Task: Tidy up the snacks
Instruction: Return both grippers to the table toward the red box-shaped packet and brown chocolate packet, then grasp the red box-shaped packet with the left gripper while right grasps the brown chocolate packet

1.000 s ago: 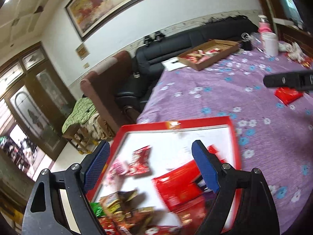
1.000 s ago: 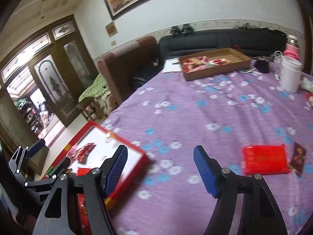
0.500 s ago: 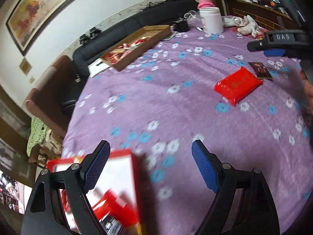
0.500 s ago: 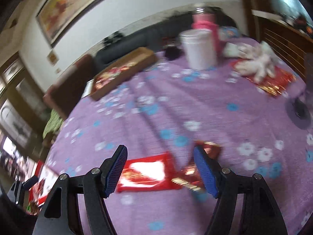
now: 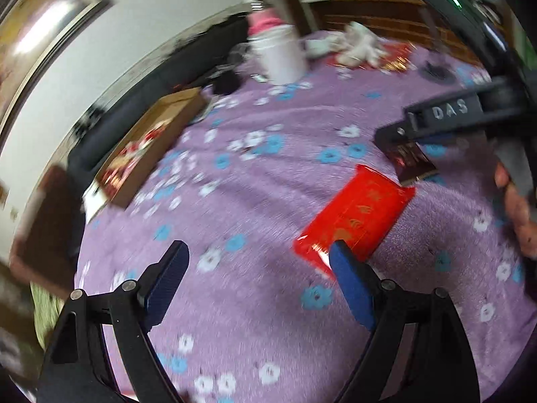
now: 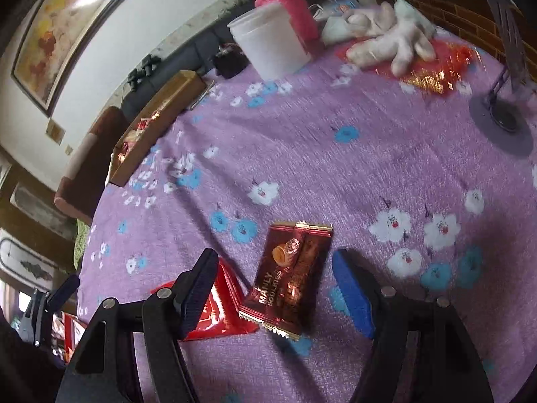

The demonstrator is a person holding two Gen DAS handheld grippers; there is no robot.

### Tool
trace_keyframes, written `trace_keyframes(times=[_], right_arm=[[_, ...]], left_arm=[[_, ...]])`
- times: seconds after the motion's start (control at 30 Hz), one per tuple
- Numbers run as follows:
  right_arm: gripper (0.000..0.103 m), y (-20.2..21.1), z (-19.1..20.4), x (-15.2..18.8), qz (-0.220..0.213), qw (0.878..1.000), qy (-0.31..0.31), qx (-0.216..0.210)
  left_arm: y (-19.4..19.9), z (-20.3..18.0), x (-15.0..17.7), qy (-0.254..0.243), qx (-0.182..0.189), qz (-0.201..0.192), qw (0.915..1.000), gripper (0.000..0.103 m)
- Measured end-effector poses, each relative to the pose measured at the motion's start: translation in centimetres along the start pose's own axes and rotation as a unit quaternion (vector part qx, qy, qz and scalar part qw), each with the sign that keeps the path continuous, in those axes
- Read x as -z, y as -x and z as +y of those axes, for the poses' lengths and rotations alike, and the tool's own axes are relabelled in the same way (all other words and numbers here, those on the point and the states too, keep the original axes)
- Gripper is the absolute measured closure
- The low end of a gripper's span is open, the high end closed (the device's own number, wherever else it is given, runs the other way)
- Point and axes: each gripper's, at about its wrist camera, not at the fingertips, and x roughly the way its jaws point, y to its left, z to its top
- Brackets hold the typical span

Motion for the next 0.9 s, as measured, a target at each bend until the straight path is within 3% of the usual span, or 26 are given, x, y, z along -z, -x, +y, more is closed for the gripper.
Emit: trace_keyframes(times=[0.17, 0.3, 0.4, 0.57, 0.7, 0.83, 0.9], right_arm=[[0.047, -0.3, 0.6, 0.2, -0.005, 0.999, 0.019, 0.044], [0.065, -0.4, 0.4, 0.1, -0.010, 0.997, 0.027, 0.071], [0.064, -0.8, 1.3, 0.1, -0.014, 0.994, 0.053, 0.095], [0.060, -0.9, 2.0, 0.5, -0.016, 0.990, 0.078, 0.114], [0.059, -1.3, 3.2, 0.9, -0.013, 0.982, 0.119, 0.145], [0.059, -1.4, 3.4, 1.0, -0.011, 0.980, 0.130, 0.151], [0.059, -1.4, 3.5, 1.0, -0.010, 0.978, 0.137, 0.155]], left_arm=[[-1.3, -1.3, -1.3, -0.063, 0.038, -0.004, 0.9973, 0.017], [-1.6, -2.6, -1.9, -0.106, 0.092, -0.008, 0.9901, 0.017], [-2.4, -3.6, -2.3, -0.139, 0.109, 0.001, 0.9842, 0.017], [-3.8, -4.2, -2.7, -0.151, 0.168, 0.024, 0.9738, 0.017], [-4.4, -4.0, -3.3, -0.141, 0.203, 0.034, 0.9684, 0.017], [-6.2, -2.7, -3.4, -0.063, 0.255, 0.077, 0.9617, 0.016], [-6.5, -2.7, -3.6, -0.039, 0.255, 0.085, 0.9624, 0.013]])
